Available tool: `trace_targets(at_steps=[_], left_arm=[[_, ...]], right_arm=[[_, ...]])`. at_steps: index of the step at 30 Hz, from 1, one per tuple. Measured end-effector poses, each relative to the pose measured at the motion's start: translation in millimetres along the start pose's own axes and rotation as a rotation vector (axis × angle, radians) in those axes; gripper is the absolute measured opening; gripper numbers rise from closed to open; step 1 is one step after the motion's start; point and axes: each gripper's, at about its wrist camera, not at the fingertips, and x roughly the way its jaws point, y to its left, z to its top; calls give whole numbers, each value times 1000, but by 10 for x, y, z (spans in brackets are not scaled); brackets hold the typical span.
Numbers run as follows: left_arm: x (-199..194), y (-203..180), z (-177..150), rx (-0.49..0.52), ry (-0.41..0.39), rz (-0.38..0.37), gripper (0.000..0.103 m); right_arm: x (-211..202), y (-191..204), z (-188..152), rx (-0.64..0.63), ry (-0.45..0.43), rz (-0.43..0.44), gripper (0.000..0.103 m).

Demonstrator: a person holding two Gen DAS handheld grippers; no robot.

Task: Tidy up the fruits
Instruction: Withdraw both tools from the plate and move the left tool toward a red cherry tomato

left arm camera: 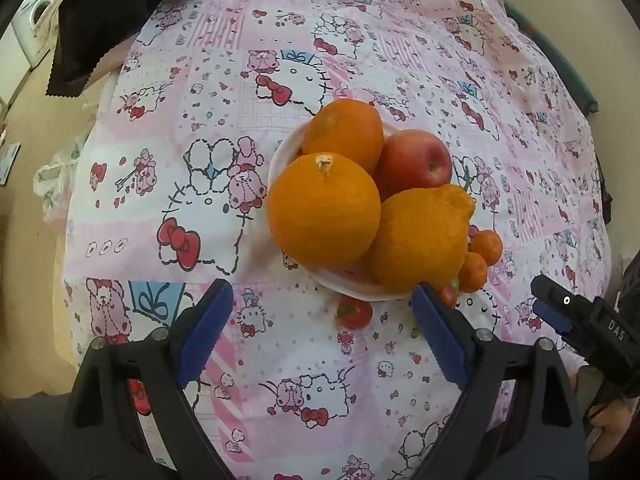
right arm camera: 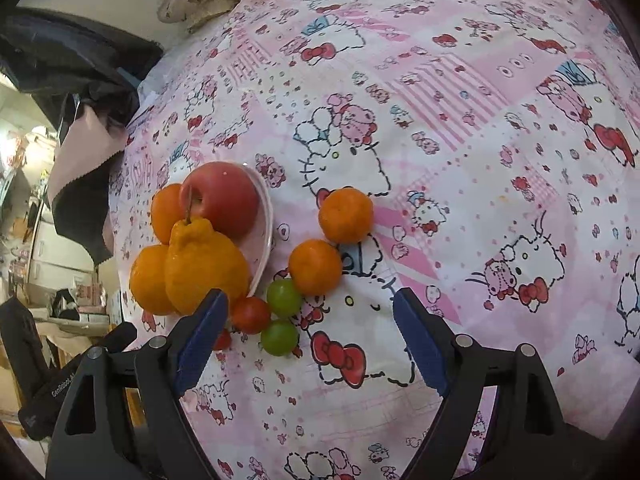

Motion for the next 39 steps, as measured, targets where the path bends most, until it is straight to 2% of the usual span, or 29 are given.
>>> trace_targets(at_steps=[10, 18, 21, 28, 39], left_arm=[[6, -85, -4, 48, -10, 28, 89], [-12, -113, -69, 83, -20, 72, 89], [13, -169, -181, 123, -20, 95, 89], [253, -328, -419, 171, 50, 103, 89], [595, -606, -488, 245, 64, 91, 89]], right_arm=[[-147, -32, 35, 16, -64, 50, 87], [-262, 168, -22, -64, -100, 57, 87], [-231, 206, -56, -62, -93, 89, 87], [-116, 288, -88, -66, -55, 127, 87], [-89, 234, -86, -18, -35, 160, 87]])
